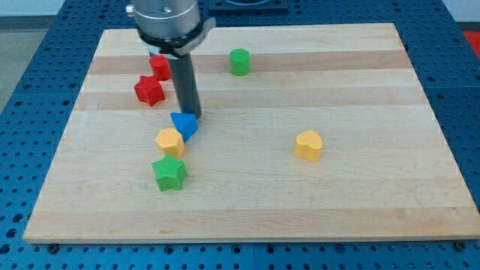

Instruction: Slide the blue triangle to the bottom left of the red star

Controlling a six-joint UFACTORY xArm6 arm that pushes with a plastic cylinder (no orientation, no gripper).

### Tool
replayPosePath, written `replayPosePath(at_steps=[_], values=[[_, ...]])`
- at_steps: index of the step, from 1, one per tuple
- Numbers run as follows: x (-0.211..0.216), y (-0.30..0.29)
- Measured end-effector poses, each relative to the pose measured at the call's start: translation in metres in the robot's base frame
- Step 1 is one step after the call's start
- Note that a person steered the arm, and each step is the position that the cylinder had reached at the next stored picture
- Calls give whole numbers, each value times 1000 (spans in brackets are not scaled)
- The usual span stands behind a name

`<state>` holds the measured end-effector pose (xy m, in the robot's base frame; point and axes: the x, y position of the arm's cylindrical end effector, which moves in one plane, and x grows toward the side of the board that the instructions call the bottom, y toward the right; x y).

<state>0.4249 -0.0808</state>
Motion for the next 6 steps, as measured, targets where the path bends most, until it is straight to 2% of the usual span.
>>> replayPosePath(at_steps=[1,3,5,6], values=[[26,43],[18,-26],[55,-41],[36,-41]])
